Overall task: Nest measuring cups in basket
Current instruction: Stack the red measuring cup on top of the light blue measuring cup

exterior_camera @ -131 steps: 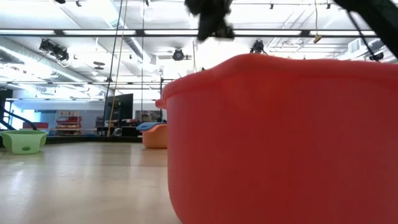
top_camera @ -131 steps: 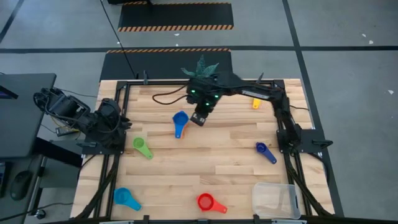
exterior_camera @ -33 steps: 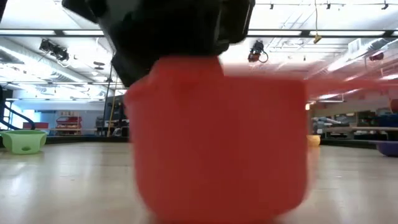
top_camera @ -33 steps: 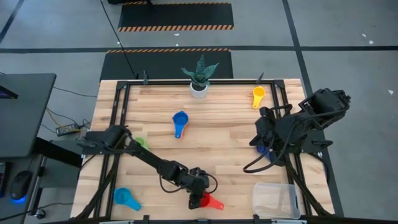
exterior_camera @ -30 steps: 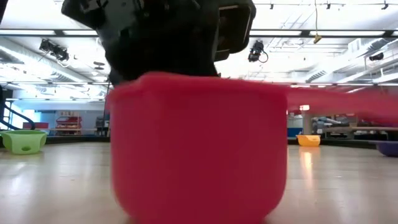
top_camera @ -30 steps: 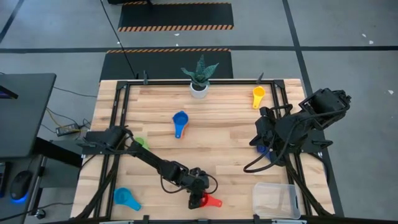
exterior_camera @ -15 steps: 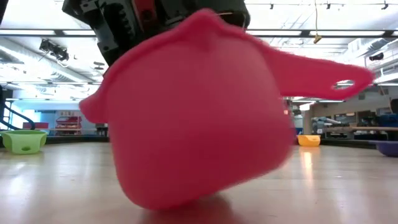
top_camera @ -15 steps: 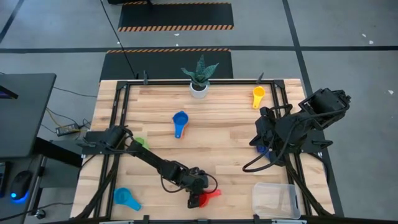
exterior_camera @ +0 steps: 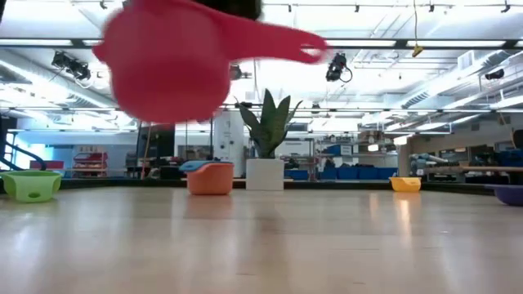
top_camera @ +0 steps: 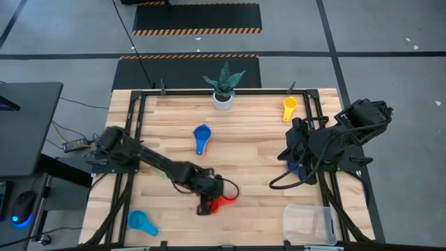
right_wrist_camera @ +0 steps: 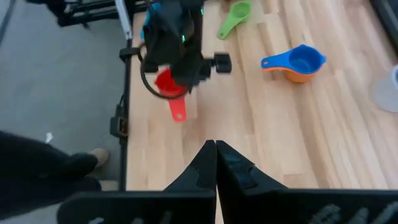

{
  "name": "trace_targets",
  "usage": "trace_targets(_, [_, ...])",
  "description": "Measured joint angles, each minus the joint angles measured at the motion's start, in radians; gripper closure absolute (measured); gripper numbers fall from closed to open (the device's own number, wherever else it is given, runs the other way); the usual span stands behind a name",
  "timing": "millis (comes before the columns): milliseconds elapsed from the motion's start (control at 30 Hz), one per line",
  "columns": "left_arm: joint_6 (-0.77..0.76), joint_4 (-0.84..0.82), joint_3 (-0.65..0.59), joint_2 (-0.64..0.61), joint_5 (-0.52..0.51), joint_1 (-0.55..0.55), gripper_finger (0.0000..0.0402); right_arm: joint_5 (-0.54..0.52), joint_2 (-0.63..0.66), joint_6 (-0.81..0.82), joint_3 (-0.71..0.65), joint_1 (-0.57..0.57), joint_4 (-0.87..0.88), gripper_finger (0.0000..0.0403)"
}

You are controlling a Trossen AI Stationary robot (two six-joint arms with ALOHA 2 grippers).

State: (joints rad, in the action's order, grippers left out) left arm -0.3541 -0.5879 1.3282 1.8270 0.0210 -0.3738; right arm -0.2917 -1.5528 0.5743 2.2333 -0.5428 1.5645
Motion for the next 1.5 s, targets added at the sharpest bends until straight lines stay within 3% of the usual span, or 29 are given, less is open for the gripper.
trace_targets(133, [0.065,-0.116,0.000,-0.116,-0.040,0.042,0.0394,-0.049,0.000,0.001,0.000,0.000,-0.005,0.0400])
trace_targets(400, [0.343,-0.299,0.001,-0.280,-0.062,0.157,0.0394,-0.151,0.000,-0.001,-0.030,0.057,-0.049,0.0400])
trace_targets(600, [0.620,-0.388,0.000,-0.325,-0.061,0.254,0.0394,-0.172,-0.001,0.010,-0.151,0.171,-0.208,0.0400])
trace_targets(767, [0.721,-0.416,0.000,-0.329,-0.063,0.350,0.0394,-0.149,-0.001,0.006,-0.283,0.274,-0.371,0.0399])
trace_targets(933, [0.738,-0.414,0.000,-0.336,-0.125,0.410,0.0394,-0.084,-0.001,-0.080,-0.408,0.360,-0.488,0.0390])
trace_targets(1200, [0.812,-0.418,0.002,-0.372,-0.239,0.421,0.0394,0.140,-0.001,-0.211,-0.573,0.482,-0.645,0.0364])
trace_targets(1500, [0.815,-0.398,0.035,-0.371,-0.292,0.393,0.0394,0.336,-0.001,-0.287,-0.734,0.540,-1.003,0.0319])
